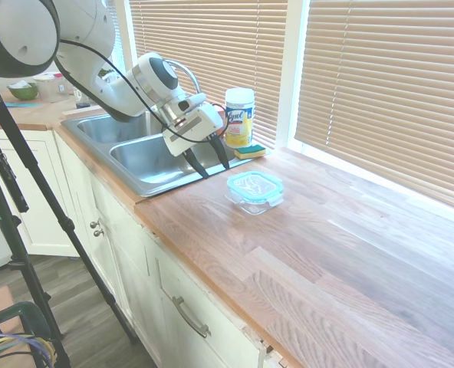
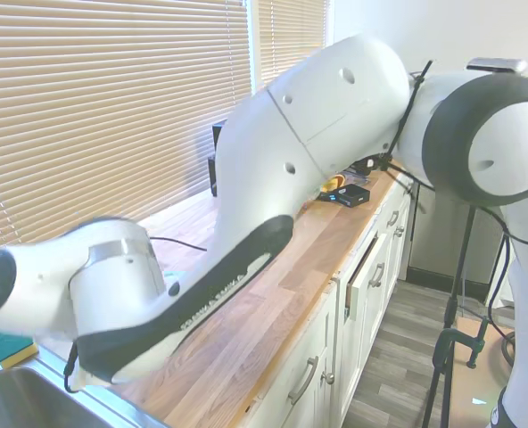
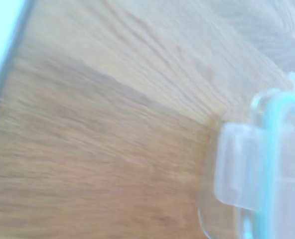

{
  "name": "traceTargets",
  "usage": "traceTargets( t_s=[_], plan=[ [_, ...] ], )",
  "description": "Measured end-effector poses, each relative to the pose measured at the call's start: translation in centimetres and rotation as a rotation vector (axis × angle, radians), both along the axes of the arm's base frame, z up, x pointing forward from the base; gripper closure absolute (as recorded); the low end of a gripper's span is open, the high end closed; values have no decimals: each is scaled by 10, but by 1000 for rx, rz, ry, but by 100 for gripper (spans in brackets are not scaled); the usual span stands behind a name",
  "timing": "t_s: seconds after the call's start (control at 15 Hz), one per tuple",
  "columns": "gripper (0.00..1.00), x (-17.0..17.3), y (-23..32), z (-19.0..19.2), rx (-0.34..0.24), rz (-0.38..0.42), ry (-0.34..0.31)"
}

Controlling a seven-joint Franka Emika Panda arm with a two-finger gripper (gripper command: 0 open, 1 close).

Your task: Uncover the lid of the food container

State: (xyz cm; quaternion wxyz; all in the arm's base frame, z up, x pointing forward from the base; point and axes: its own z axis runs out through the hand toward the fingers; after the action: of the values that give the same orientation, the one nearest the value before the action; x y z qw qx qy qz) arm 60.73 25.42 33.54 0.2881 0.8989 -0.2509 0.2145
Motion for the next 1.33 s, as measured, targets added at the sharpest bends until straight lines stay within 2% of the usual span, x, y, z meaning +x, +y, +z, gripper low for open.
traceTargets(
  t_s=[0.27,0.53,0.6,1.0,1.33],
  plan=[
    [0,16,0,-20,-89,6,-80],
    [0,23,-5,-26,-150,-11,-111],
    [100,23,-7,-28,-162,-19,-106],
    [100,23,-8,-43,-184,-31,-82],
    [100,29,-10,-37,-197,-35,-106]
  ],
)
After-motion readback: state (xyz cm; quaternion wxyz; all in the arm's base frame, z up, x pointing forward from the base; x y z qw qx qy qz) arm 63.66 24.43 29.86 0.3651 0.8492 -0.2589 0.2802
